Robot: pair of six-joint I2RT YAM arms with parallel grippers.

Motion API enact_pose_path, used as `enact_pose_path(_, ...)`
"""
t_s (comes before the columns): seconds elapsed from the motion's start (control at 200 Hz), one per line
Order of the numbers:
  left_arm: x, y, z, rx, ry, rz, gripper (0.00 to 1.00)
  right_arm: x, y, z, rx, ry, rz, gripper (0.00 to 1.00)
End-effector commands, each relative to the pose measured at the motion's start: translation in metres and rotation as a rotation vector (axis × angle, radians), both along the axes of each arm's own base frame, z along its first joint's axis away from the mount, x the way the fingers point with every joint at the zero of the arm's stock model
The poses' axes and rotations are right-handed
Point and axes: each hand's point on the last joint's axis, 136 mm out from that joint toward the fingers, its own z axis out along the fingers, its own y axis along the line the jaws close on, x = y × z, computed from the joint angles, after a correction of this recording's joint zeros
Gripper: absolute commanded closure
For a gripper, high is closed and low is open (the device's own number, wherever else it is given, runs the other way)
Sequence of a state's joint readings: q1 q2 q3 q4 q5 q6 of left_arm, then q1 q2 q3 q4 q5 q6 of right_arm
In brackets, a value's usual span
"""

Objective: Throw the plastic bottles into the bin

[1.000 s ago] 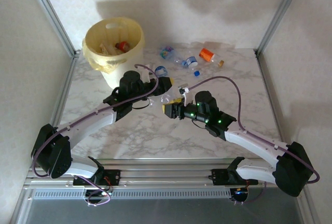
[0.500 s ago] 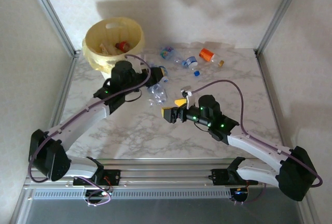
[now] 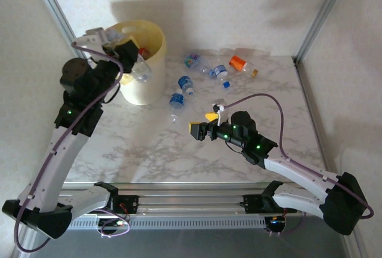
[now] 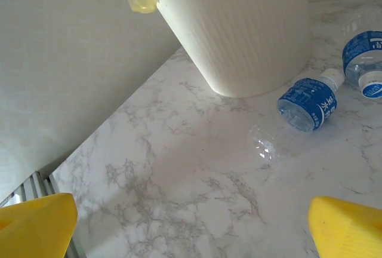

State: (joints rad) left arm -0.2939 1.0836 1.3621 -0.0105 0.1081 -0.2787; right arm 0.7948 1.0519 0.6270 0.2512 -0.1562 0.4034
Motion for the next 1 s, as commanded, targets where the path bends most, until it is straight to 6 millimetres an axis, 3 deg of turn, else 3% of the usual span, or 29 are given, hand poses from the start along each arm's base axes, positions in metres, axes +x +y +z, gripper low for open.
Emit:
enact_pose_path(0.0,-0.008,0.034,0.027,0.024,-0.114,0.169,0.59,0.003,0.001,-0.002,-0.008,-0.024,-0.009,0.01)
enact_pose_path(0.105,-0.016,0.056,0.035,-0.015,-0.2,0.267,0.6,0.004,0.001,-0.004,-0.014,-0.023,-0.014,0.01)
enact_pose_path(0.285,-0.024,0.065,0.044,-0.049,-0.297,0.31,0.6,0.004,-0.002,-0.005,-0.024,-0.028,-0.022,0.01)
enact_pose_path(0.681,-0.027,0.067,0.047,-0.052,-0.346,0.321,0.59,0.007,0.0,-0.011,-0.036,-0.024,-0.025,0.01)
enact_pose_path(0.996,-0.012,0.068,0.041,-0.046,-0.333,0.335,0.59,0.006,-0.001,-0.013,-0.045,-0.027,-0.026,0.01)
